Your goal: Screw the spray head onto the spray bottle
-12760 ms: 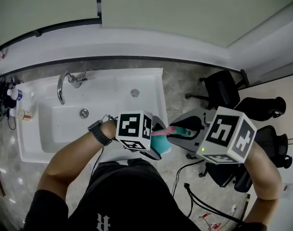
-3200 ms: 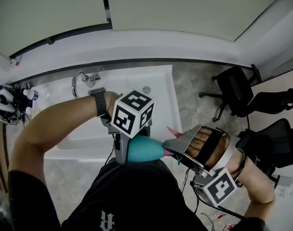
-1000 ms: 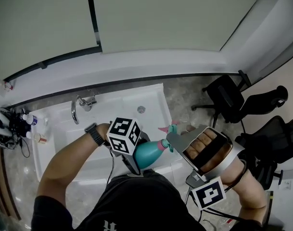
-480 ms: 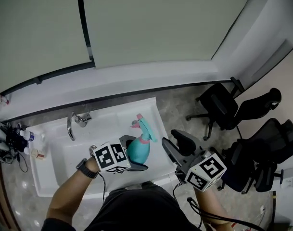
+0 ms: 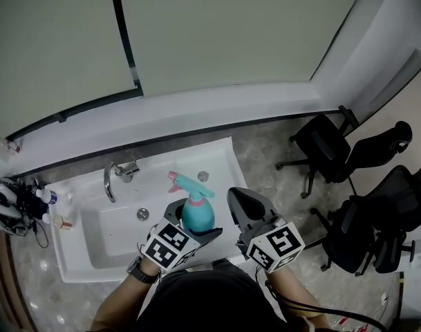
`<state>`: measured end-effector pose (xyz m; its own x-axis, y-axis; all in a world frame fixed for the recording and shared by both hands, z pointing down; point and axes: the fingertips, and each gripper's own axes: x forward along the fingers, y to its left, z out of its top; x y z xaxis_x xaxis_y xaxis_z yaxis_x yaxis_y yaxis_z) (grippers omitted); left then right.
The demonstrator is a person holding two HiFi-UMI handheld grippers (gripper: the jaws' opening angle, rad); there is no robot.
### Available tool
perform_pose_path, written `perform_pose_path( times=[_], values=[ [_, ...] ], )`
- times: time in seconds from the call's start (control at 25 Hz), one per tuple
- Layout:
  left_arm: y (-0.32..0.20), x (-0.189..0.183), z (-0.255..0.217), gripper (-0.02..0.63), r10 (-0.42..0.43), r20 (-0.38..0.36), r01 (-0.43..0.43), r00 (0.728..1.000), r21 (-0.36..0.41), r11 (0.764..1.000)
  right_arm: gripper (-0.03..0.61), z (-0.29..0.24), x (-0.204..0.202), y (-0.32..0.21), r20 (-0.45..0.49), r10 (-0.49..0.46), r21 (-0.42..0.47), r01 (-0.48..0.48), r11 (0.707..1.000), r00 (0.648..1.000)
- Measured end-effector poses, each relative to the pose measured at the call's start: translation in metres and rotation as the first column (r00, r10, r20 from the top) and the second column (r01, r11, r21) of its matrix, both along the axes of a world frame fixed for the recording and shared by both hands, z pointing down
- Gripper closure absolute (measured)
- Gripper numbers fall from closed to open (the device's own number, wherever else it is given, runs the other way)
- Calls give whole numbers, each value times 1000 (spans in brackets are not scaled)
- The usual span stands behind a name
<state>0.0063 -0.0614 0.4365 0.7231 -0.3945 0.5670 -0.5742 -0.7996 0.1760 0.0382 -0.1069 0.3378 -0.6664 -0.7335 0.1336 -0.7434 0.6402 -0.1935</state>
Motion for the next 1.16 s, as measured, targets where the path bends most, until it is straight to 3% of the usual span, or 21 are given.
perform_pose_path(
  times=[0.48, 1.16],
  values=[
    [-6, 5, -17, 186, 0, 6, -1, 1000, 59, 998, 578, -5, -12, 4, -46, -40, 24, 42, 999, 998],
    [-10, 8, -12, 186, 1, -5, -1, 1000, 34, 999, 578, -2, -12, 3, -49, -51, 21, 52, 998, 997]
  ],
)
